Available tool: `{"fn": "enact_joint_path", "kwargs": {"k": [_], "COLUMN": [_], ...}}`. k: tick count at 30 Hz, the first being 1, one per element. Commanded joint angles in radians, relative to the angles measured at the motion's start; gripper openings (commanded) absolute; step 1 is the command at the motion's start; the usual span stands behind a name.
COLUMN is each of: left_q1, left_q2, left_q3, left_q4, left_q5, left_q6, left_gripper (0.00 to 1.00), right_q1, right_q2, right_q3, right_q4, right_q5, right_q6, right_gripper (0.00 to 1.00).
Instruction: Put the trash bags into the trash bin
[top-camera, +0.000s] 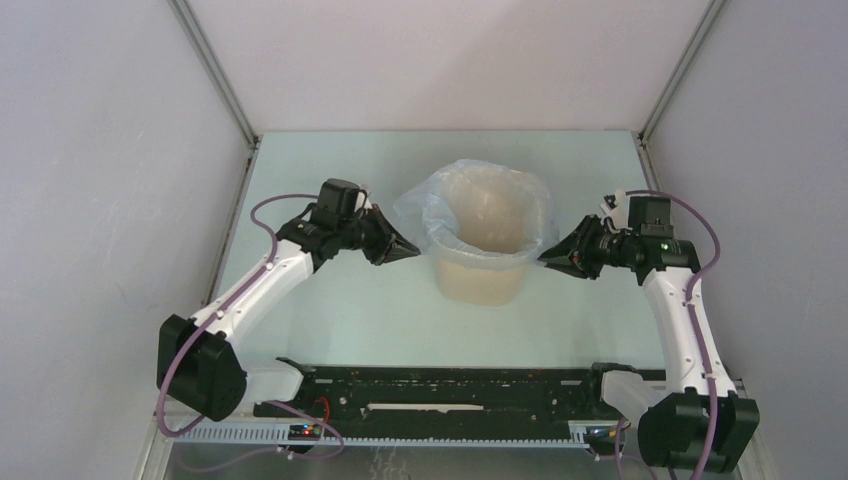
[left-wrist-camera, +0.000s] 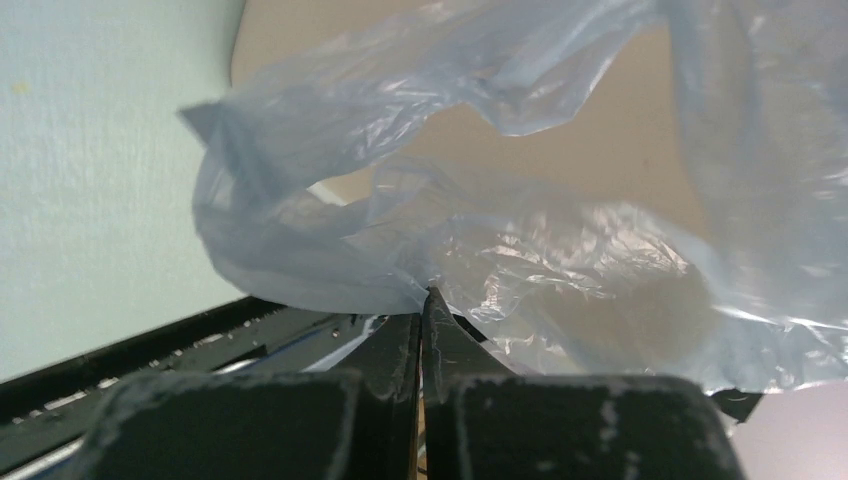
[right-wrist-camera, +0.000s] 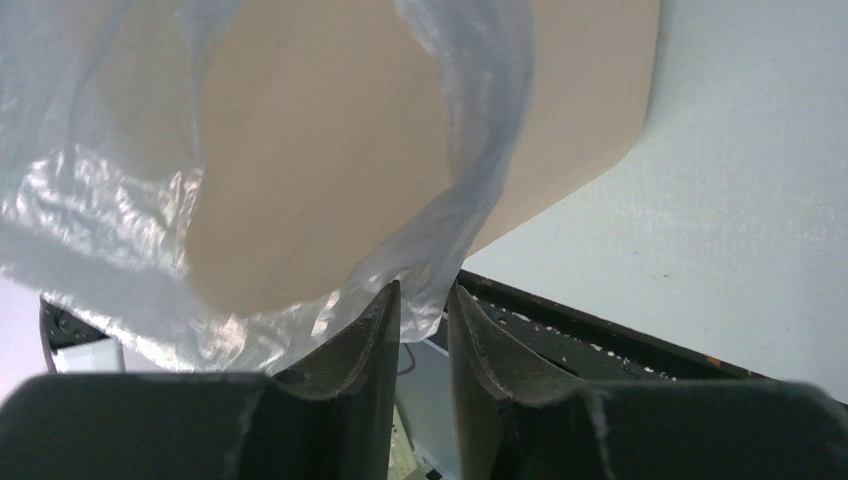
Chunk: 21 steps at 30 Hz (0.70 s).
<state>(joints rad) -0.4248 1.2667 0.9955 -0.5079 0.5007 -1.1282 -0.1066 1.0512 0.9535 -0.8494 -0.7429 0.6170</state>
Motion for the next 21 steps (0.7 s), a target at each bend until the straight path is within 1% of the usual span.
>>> {"fn": "enact_joint_path", "kwargs": {"k": [1,4,5,7,10,12,14,18,21], "left_q1": [0.004,0.004,0.004,0.004,0.004,0.004,0.003,0.004,0.003], "left_q2": [0.007,0.011,0.013,0.016,0.028,0.033,0.037,0.045,0.046], "left_q3": [0.085,0.086,0.085,0.087,0.093,0.095,0.097,0.105,0.11], "left_q4": [-0.022,-0.031,-0.031,-0.035,-0.046,-0.056,-0.06,-0.077,-0.08], "left_q5": [0.013,0.015,0.017,0.015,0.021,0.021,0.017,0.013,0.013], "left_q6": [0.134,0.141,0.139,0.148,0.155,0.157,0.159,0.17,0.172], "left_gripper": [0.0,0.01,0.01,0.01,0.01,0.0,0.01,0.02,0.05], "right_q1": [0.01,0.016,0.016,0.015,0.012,0.0,-0.036,-0.111,-0.154], "right_q2": [-0.072,-0.163,-0.186,-0.209,-0.195,-0.158,-0.092,0.072,0.157], "right_q3": [0.031,0.091,0.118,0.171,0.244,0.276,0.308,0.352,0.351], "right_q4": [-0.034,-0.127,-0.155,-0.211,-0.23,-0.196,-0.148,-0.017,0.064], "right_q5": [-0.07,-0.046,-0.039,-0.019,0.006,0.039,0.036,0.017,-0.038], "right_q6": [-0.177,-0.214,-0.221,-0.229,-0.233,-0.227,-0.209,-0.172,-0.127], "right_gripper": [0.38,0.54,0.57,0.61,0.63,0.68,0.72,0.73,0.73]}}
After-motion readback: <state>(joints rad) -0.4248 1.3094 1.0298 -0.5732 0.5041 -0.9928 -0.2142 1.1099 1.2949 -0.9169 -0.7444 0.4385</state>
